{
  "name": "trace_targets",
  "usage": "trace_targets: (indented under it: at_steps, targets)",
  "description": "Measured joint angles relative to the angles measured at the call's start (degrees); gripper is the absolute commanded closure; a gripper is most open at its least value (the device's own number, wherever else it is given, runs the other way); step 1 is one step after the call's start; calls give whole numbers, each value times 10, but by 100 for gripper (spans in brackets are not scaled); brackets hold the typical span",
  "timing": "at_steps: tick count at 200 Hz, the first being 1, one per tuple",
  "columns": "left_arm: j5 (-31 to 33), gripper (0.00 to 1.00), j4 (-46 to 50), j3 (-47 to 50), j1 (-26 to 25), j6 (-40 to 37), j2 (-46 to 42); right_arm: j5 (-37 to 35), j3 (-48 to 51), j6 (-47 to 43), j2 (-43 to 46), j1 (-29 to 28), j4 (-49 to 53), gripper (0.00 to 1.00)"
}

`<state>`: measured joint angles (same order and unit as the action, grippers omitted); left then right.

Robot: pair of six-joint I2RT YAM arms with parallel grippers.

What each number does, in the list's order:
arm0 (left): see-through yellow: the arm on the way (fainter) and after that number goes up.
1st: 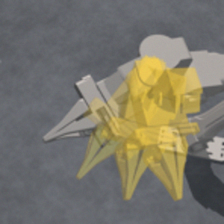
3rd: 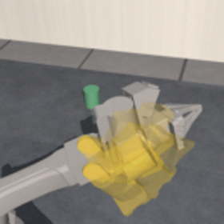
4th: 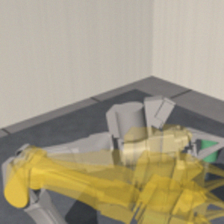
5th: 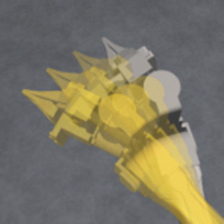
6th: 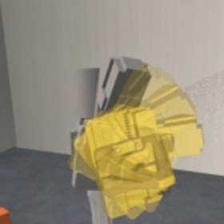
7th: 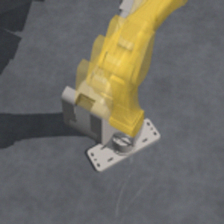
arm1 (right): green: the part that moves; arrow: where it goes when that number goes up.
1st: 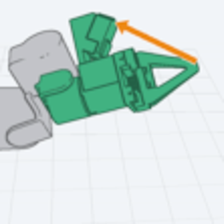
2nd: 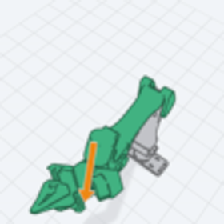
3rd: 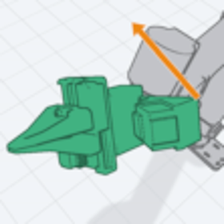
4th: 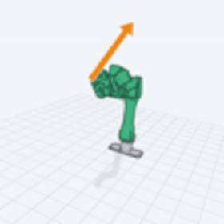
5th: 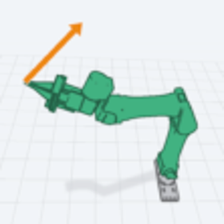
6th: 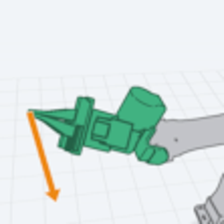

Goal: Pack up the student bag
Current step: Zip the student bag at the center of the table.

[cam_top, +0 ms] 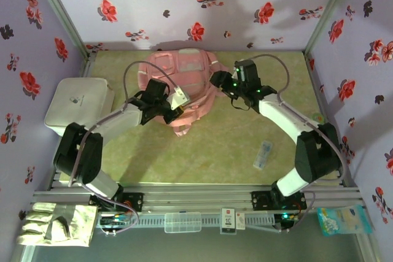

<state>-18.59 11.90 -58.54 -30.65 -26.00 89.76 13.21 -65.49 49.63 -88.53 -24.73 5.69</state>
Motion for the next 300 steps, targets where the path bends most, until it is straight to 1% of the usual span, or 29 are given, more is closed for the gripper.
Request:
trace_targets:
  at_steps: [22,45,67,98,114,122,131,150,161,206,217,228,243,259,281,300]
  targets:
    - [3,100,-16,5,-3,4,-9,-56,18,8,3,0,37,41]
    - [5,100,-21,8,-4,6,-9,-71,23,21,-16,0,65,45]
    - [6,100,-26,12,-5,9,-9,-53,22,30,-51,0,66,46]
    - [5,100,-34,14,-6,16,-9,-5,21,49,-106,-7,45,39]
    - [5,100,-36,14,-6,17,-9,18,21,56,-118,-12,20,34]
    - [5,100,-36,14,-6,17,-9,30,21,62,-121,-15,1,34]
    - [5,100,-36,15,-6,17,-9,41,21,67,-123,-16,-20,36]
    - [3,100,-38,15,-6,19,-9,66,18,77,-127,-16,-51,47]
    - [3,100,-38,15,-6,20,-9,80,15,85,-133,-15,-67,51]
    - [4,100,-40,16,-6,25,-9,125,16,110,-152,-15,-143,55]
    - [4,100,-40,16,-6,28,-9,124,14,106,-155,-14,-136,57]
    - [4,100,-39,16,-6,30,-9,115,0,95,-158,-15,-103,59]
    - [4,100,-42,16,-6,32,-9,85,-29,72,-162,-19,-43,60]
    - [3,100,-43,17,-6,33,-9,53,-45,58,-162,-27,-7,61]
    - [3,100,-53,24,-6,38,-9,24,-35,52,-162,-33,0,63]
    - [-2,100,-61,31,-6,47,-10,28,-2,52,-162,-34,-45,63]
